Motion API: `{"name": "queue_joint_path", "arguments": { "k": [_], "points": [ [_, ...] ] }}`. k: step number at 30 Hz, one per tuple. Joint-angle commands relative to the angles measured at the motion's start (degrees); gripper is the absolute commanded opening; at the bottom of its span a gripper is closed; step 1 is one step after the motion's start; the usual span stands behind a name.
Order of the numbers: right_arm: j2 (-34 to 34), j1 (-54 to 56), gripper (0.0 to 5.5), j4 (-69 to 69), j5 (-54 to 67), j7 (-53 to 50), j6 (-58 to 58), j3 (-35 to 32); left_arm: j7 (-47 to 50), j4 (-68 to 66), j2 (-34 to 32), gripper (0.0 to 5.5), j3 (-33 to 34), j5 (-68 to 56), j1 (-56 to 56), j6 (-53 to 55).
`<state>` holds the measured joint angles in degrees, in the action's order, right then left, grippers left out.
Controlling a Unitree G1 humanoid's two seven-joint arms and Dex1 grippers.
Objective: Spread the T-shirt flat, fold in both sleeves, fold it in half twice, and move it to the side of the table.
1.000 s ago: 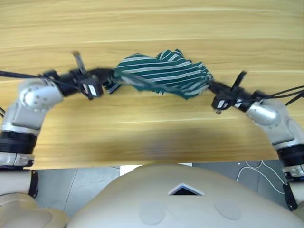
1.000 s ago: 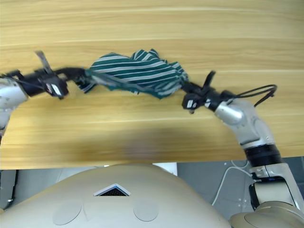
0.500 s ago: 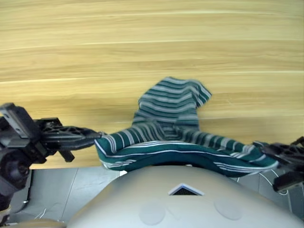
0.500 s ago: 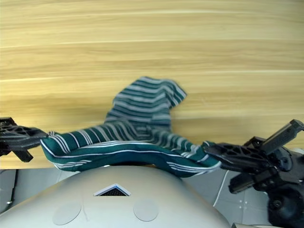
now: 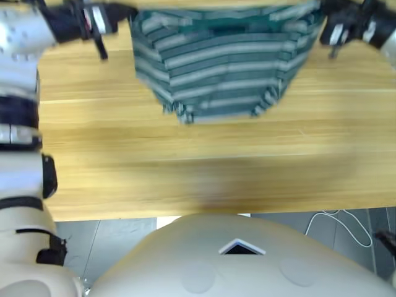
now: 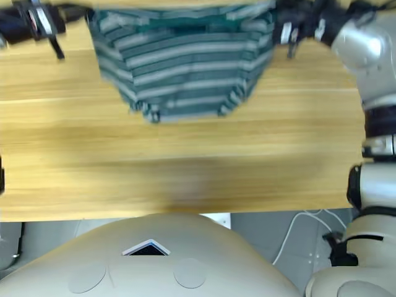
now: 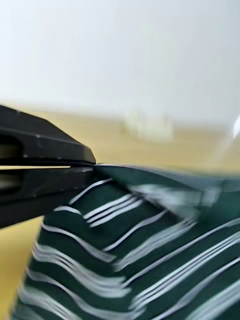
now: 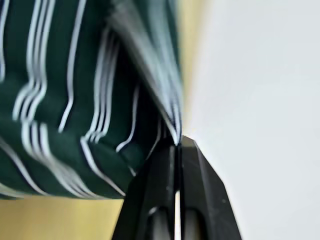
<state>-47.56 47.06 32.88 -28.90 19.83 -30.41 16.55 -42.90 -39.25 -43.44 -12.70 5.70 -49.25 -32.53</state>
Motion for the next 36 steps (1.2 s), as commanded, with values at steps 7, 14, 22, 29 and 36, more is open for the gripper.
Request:
{"name": "queue_joint_path", "arguments": {
  "k": [7,14,22,29,36],
  "points": [
    [-3.0,-11.4,0.00,15.7,-9.4,-6.6,-3.5,10.2,9.7,-24.6,-3.0,0.01,-8.7,14.2,2.2,-14.4],
    [1.3,-20.2,0.00,9.6,-8.7,-8.3,-2.0,9.8,20.9,-22.8,1.9,0.01,-11.1,20.0,19.0,-18.8],
    [-3.4,-32.3,0.00,-3.8,1.3,-1.2,-7.6,4.7,11.6,-10.9,-0.9,0.01,-10.7,12.9,30.6,-24.6],
    [-13.1,-52.3,0.00,-20.6,11.1,3.6,-10.6,-4.4,6.5,10.2,-10.7,0.01,-5.7,3.8,44.8,-22.9],
    [-15.4,-64.0,0.26,-29.9,14.8,8.1,-10.6,-8.7,4.2,20.9,-11.4,0.00,-3.6,3.2,51.5,-14.0]
  ]
}}
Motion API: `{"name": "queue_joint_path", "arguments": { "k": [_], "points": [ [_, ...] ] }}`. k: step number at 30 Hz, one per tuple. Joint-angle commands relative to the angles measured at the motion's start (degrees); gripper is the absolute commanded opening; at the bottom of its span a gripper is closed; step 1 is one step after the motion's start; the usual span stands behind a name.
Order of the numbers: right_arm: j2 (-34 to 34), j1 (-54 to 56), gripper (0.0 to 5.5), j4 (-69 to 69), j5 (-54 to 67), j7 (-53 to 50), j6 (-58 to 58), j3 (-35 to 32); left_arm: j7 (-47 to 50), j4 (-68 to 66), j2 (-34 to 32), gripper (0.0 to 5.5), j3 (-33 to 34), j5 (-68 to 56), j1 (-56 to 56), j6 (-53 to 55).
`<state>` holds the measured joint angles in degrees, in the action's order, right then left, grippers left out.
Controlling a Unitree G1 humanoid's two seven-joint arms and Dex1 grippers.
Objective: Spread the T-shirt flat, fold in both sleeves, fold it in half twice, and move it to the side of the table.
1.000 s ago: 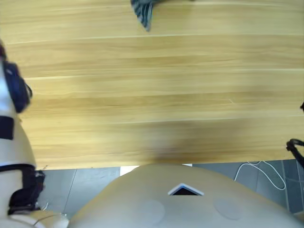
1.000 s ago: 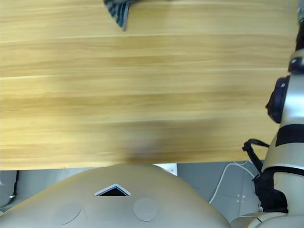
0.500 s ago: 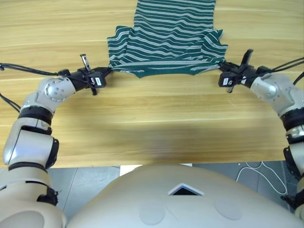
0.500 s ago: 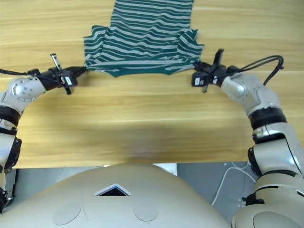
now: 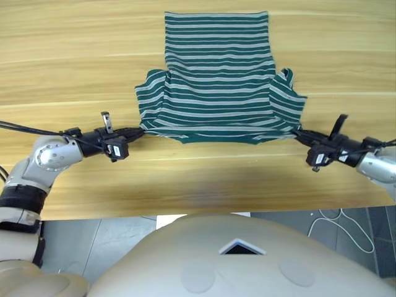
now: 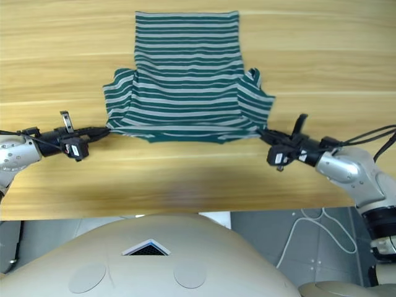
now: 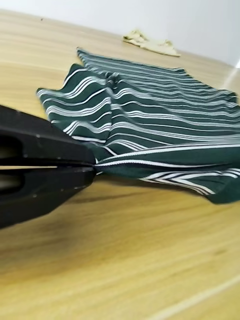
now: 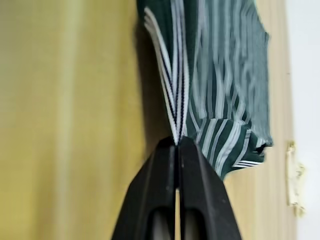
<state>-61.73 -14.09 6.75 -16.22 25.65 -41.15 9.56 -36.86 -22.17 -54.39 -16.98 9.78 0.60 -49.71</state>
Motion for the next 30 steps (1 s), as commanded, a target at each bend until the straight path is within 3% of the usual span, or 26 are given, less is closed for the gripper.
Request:
{"name": "queue_joint_path", "arguments": {
  "k": [1,6,15,21,25,30],
  "points": [
    [-1.1,-3.6,0.35,-4.7,2.5,2.8,-0.1,-1.9,-2.4,5.1,-0.2,0.00,0.5,-0.9,2.1,3.9],
    [0.2,-5.0,1.23,-7.3,2.2,4.9,0.5,-1.9,-6.1,9.9,0.9,0.00,-1.9,-0.4,3.6,5.7],
    [0.9,-6.3,2.67,-9.8,5.4,6.6,0.1,-4.4,-9.7,14.6,-0.8,1.32,-1.3,-2.6,7.9,7.9],
    [2.8,-6.1,3.59,-12.0,9.4,6.8,-0.2,-6.9,-8.7,17.3,-3.0,1.81,3.6,-6.7,10.9,4.8],
    [3.9,-5.8,4.29,-11.8,8.2,7.2,0.8,-7.1,-2.9,15.2,-5.4,1.81,11.8,0.9,11.6,8.1],
    [5.7,-4.7,4.83,-10.6,5.0,7.4,2.2,-6.4,1.9,11.0,-7.3,1.81,15.2,10.4,8.7,11.4]
  ]
}}
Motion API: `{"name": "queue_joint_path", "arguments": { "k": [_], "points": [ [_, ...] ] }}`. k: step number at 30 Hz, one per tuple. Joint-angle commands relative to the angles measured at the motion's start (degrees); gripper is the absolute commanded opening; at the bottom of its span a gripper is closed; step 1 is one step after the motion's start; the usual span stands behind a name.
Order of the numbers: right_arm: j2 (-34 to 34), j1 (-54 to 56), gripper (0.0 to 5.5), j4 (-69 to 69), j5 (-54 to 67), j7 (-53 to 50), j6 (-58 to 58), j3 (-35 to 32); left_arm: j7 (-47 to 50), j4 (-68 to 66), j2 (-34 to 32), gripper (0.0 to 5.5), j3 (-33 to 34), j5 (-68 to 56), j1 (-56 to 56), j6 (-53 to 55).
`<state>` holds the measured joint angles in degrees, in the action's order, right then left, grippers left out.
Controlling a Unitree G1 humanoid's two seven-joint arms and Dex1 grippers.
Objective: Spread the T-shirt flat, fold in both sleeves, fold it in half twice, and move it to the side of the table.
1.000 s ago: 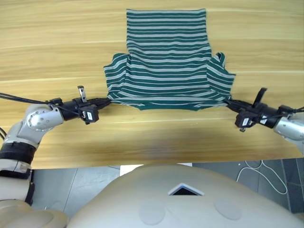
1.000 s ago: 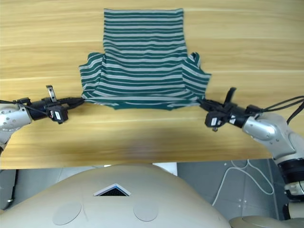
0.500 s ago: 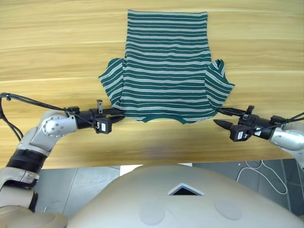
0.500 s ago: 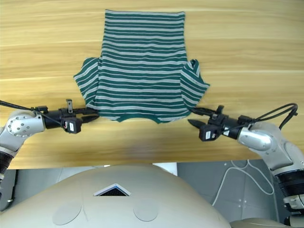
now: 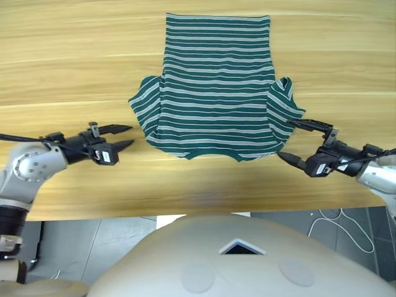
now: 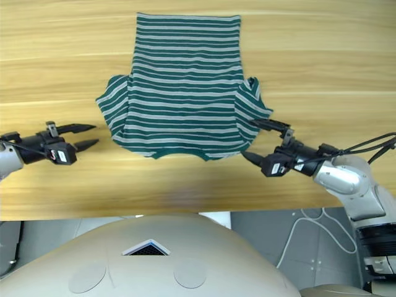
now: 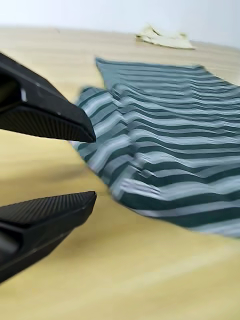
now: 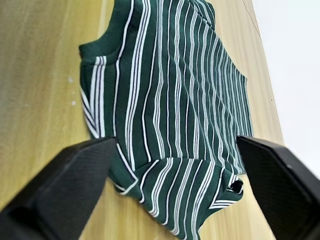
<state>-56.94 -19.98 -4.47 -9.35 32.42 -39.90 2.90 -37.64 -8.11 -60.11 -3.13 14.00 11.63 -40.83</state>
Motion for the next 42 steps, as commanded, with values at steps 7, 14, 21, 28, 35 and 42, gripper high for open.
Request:
{"name": "queue_joint_path", "arguments": {
  "k": [7,14,21,28,35,42],
  "points": [
    [3.9,3.5,4.83,1.5,-5.0,1.2,2.2,3.4,7.6,-11.0,4.4,1.81,-7.2,19.5,-13.1,4.1],
    [6.0,4.8,4.83,3.6,-6.9,0.8,2.2,5.7,12.1,-22.8,7.9,1.81,-14.0,26.2,-24.4,3.0],
    [6.6,4.4,4.83,3.3,-6.9,1.0,2.3,5.9,13.6,-26.3,8.5,1.81,-17.3,25.7,-26.2,0.6],
    [7.1,3.9,4.83,3.7,-7.3,0.1,2.0,5.8,14.1,-28.5,10.3,1.81,-19.9,25.6,-28.7,-0.6],
    [7.2,4.1,4.83,3.4,-7.0,-0.1,2.7,5.5,14.9,-30.2,11.5,1.81,-21.5,25.5,-30.8,-1.2],
    [7.0,4.4,4.88,3.6,-6.9,0.0,2.4,5.5,15.2,-31.5,11.6,0.98,-22.5,25.9,-31.6,-1.1]
  ]
}}
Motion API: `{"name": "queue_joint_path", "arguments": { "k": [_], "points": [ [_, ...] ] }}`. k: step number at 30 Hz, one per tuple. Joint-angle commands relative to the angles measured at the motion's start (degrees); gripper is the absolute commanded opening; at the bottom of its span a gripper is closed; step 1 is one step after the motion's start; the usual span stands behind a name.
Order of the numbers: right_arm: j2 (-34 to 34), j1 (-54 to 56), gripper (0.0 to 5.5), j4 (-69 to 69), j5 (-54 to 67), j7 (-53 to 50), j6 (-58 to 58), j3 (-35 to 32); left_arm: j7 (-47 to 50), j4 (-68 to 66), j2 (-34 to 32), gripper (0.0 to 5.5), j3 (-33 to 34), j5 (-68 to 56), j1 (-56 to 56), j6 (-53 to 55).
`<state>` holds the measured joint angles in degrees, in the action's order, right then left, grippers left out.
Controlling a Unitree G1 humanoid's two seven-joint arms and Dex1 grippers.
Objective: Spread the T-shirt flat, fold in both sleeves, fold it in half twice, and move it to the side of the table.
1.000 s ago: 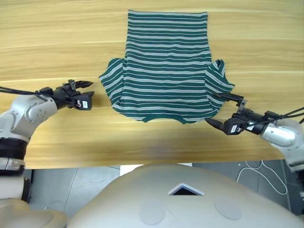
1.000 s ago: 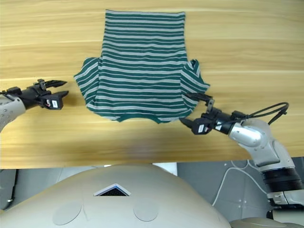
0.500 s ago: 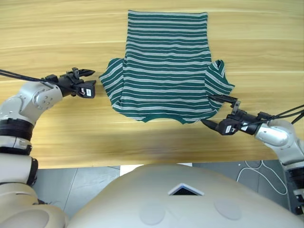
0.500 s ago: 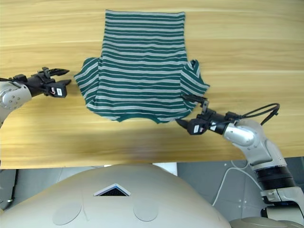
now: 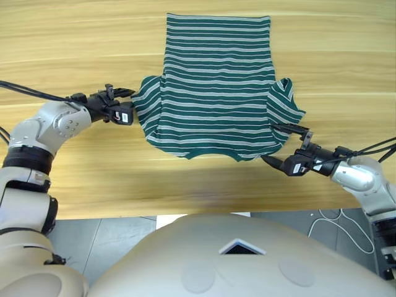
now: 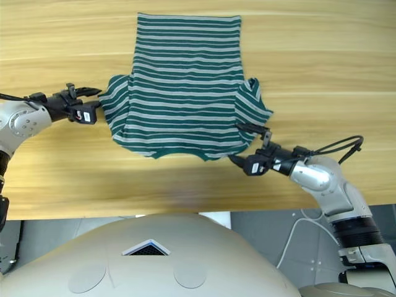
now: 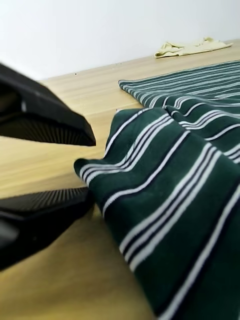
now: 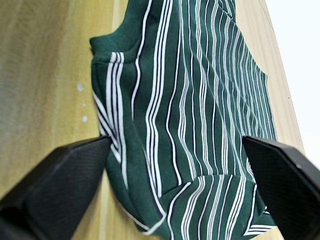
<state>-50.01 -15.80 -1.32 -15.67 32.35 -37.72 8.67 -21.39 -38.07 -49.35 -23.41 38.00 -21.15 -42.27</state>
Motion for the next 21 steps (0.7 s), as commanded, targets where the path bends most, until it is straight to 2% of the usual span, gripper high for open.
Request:
{"name": "queue_joint_path", "arguments": {
  "k": [1,6,13,21],
  "points": [
    [0.1,0.2,4.88,0.4,-0.6,0.1,0.2,-0.3,-1.0,-1.6,0.7,0.76,-2.4,1.9,1.2,0.4],
    [0.1,0.3,4.88,0.4,-0.6,0.2,0.2,-0.1,-0.3,-2.3,0.5,0.03,-2.8,2.2,0.8,0.7],
    [0.3,0.1,4.88,0.3,-0.4,0.3,0.0,0.1,3.4,-1.8,1.1,0.03,-2.1,2.1,0.6,1.0],
    [0.5,-0.2,4.88,0.2,-0.5,0.4,-0.2,0.7,4.9,4.7,1.1,0.03,0.9,-1.6,2.8,-0.8]
  ]
}}
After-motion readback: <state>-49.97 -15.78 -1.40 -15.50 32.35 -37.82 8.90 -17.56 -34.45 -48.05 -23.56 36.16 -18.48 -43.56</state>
